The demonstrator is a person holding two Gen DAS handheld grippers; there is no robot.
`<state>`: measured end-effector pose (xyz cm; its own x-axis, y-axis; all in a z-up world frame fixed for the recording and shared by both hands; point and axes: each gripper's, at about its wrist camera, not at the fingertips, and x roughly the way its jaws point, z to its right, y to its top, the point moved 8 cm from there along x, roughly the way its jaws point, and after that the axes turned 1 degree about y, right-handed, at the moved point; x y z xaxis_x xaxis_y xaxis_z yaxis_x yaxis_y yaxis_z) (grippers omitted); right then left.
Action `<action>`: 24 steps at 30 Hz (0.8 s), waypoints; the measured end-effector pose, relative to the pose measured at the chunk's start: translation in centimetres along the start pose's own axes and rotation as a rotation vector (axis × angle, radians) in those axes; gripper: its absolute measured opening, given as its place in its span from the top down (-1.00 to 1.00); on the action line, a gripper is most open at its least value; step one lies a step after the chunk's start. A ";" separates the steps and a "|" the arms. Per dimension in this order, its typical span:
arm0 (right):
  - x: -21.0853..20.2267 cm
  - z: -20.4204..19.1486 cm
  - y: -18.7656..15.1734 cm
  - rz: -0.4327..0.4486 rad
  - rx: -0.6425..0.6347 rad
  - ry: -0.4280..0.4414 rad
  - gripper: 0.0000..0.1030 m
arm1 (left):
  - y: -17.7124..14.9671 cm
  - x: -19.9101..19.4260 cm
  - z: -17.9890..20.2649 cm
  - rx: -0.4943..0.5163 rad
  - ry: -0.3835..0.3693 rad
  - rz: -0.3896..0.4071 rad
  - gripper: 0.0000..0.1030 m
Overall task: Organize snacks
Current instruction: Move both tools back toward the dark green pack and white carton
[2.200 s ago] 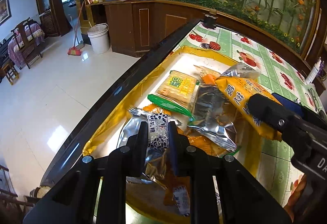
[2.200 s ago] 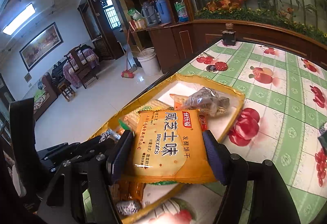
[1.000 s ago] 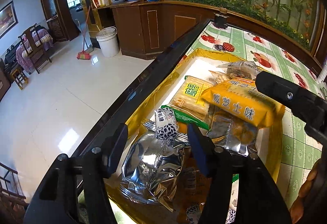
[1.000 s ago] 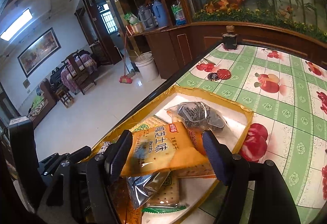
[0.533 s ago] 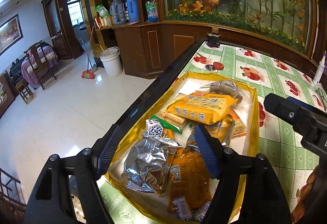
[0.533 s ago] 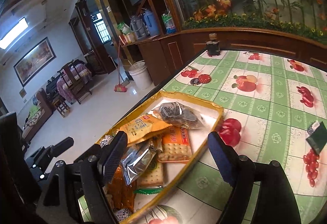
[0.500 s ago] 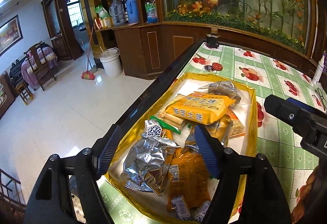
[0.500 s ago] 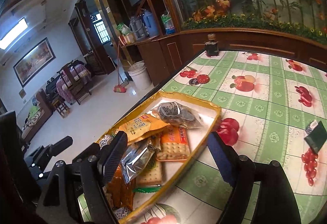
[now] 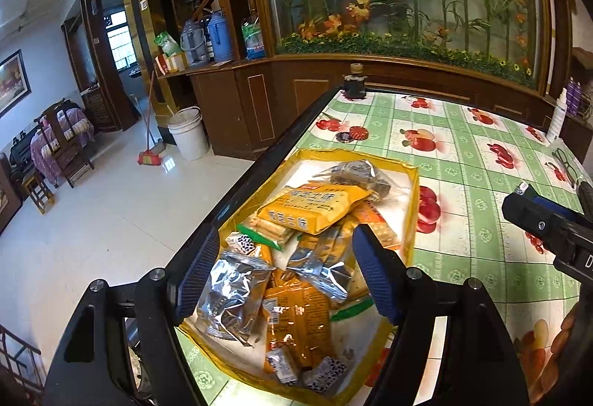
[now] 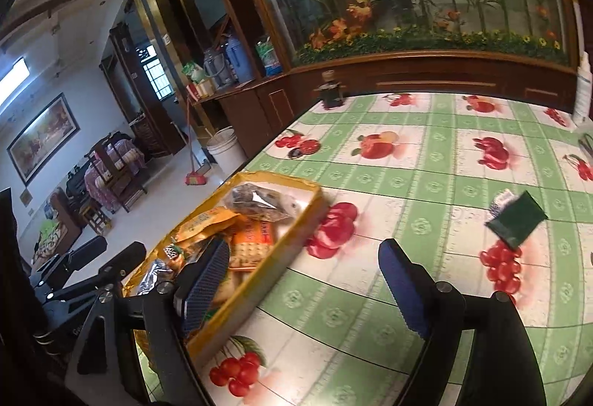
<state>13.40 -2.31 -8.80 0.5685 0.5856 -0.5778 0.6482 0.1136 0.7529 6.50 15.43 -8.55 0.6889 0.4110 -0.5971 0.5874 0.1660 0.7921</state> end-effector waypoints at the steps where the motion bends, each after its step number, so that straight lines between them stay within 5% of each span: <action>1: -0.3 0.5 -0.1 0.004 0.009 -0.004 -0.63 | 0.1 -0.2 0.2 0.004 -0.003 0.004 -0.44; 24: -5.6 9.9 -2.9 0.027 0.151 -0.109 -0.64 | 1.0 -4.3 6.2 0.100 -0.052 0.085 -0.51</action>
<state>13.35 -13.83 -10.90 0.6329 0.4953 -0.5951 0.6962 -0.0277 0.7173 6.77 8.26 -6.04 0.7576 0.3728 -0.5358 0.5634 0.0411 0.8251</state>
